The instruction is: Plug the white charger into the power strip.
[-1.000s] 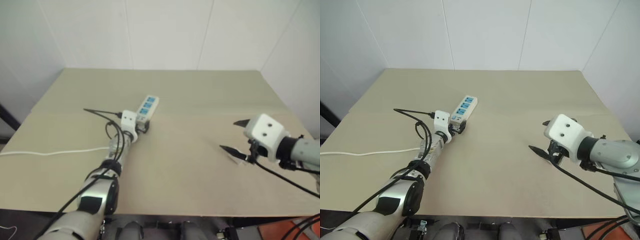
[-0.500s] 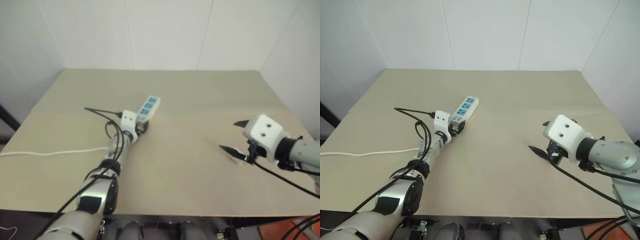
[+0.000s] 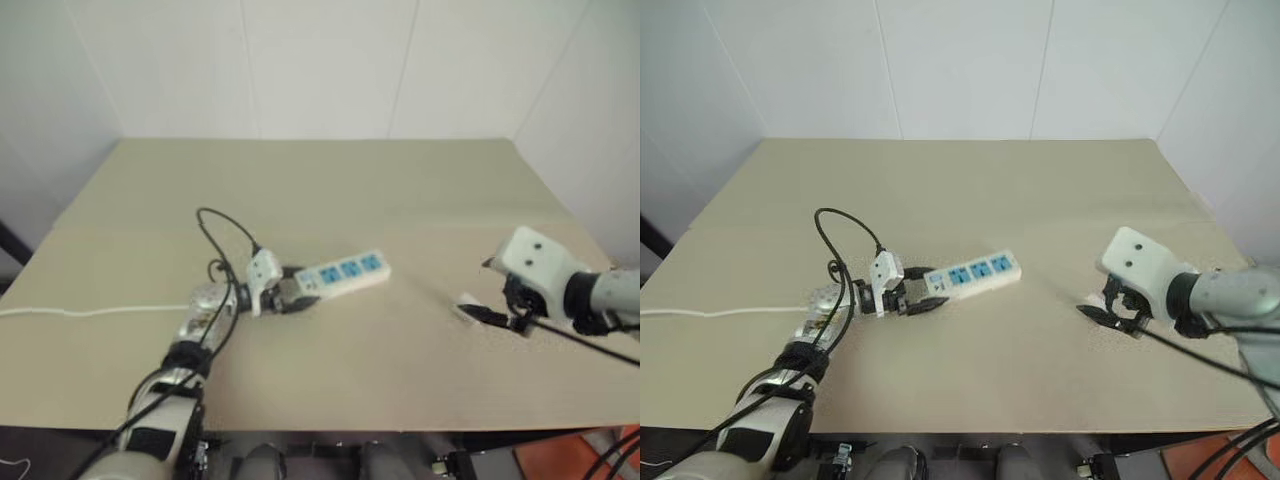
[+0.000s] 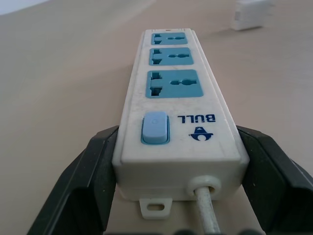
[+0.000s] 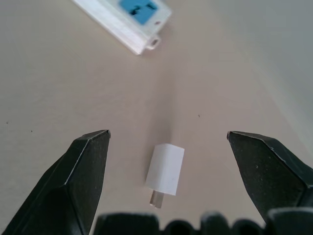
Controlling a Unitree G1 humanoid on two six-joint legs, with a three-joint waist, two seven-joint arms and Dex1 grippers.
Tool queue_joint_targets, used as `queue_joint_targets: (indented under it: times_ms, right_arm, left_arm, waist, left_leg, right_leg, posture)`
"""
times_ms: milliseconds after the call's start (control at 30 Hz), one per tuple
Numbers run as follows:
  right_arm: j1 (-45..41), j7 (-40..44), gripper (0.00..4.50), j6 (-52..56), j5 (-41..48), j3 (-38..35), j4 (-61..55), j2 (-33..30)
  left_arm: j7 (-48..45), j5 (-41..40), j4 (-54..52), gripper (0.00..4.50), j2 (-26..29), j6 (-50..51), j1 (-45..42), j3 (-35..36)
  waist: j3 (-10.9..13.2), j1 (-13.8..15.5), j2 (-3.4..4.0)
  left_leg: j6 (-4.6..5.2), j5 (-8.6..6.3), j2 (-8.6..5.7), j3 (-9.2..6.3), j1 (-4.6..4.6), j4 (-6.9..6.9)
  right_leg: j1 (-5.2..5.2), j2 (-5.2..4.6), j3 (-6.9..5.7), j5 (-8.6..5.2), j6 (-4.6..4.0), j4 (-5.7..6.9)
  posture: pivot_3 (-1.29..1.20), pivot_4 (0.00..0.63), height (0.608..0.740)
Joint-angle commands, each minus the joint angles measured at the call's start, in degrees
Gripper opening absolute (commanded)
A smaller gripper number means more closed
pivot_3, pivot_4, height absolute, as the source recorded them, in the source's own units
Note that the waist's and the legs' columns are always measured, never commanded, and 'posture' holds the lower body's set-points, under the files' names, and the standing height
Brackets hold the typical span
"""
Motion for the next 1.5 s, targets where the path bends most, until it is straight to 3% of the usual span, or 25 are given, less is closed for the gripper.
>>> queue_joint_targets:
  times_ms: [33, 200, 367, 567, 800, 1133, 1500]
  right_arm:
    - [-8.5, 0.7, 4.50, 8.8, 3.1, 4.0, 5.4, 0.2]
    - [-16.9, 5.1, 4.50, 8.7, -0.4, 15.7, 14.2, -2.2]
    - [-26.1, 9.7, 4.50, 7.7, -5.1, 27.6, 20.6, -1.2]
    - [-33.9, 14.2, 4.50, 6.2, -10.9, 36.6, 30.0, 2.7]
    - [-38.1, 18.3, 4.50, 4.5, -15.1, 41.8, 38.3, 7.3]
    - [-39.6, 19.0, 4.50, 3.3, -20.7, 43.8, 49.5, 14.0]
    - [-39.5, 21.8, 4.50, 2.7, -24.3, 44.6, 52.3, 15.0]
  left_arm:
    - [-12.7, -4.0, -6.7, 3.25, 3.0, 1.6, 1.2, -2.4]
    - [-18.4, -5.3, -8.0, 3.25, 4.1, 3.2, 0.8, -4.1]
    - [-17.9, -4.1, -4.9, 3.25, 2.9, 2.0, -0.3, -4.3]
    - [-18.1, -3.8, -4.1, 3.25, 1.5, 1.9, 0.3, -4.9]
    - [-15.0, -2.8, -3.4, 3.25, -0.7, 0.1, 0.6, -4.9]
    - [-14.4, -2.2, -4.4, 3.25, -0.8, -0.2, 2.5, -5.5]
    - [-12.4, -1.9, -3.1, 3.25, -0.8, -0.8, 1.7, -5.0]
  waist:
    - [0.0, -0.2, 0.01]
    - [0.0, 0.3, 0.03]
    - [0.0, 0.4, 0.05]
    - [0.0, 0.6, 0.06]
    - [0.0, 0.8, 0.07]
    - [0.0, 0.6, 0.12]
    - [0.0, 0.7, 0.15]
  left_leg:
    - [0.00, 0.00, 0.00, 0.01, -0.01, 0.00]
    - [0.01, 0.00, 0.00, 0.00, -0.14, 0.00]
    - [0.01, 0.00, 0.00, 0.02, -0.28, 0.01]
    - [0.01, 0.00, -0.01, -0.02, -0.92, 0.20]
    - [0.01, 0.00, -0.02, -0.04, -0.93, 0.26]
    - [0.01, 0.00, -0.03, -0.04, -0.88, 0.29]
    - [0.01, 0.00, -0.04, -0.04, -0.86, 0.35]
  right_leg:
    - [-0.02, 0.00, 0.00, 0.00, 0.00, 0.01]
    - [-0.11, -0.02, -0.02, -0.01, 0.00, -0.06]
    - [-0.35, -0.02, -0.01, -0.01, 0.00, 0.01]
    - [-0.95, -0.02, -0.02, 0.01, -0.01, 0.14]
    - [-0.93, -0.04, -0.05, 0.02, -0.01, 0.16]
    - [-0.90, -0.03, -0.05, 0.02, -0.01, 0.22]
    - [-0.91, -0.04, -0.05, 0.02, -0.01, 0.34]
  posture:
    - [0.00, 0.150, 0.740]
    - [0.00, 0.150, 0.740]
    - [0.00, 0.150, 0.740]
    - [0.00, 0.150, 0.740]
    - [0.00, 0.150, 0.740]
    - [0.00, 0.150, 0.740]
    - [0.00, 0.150, 0.740]
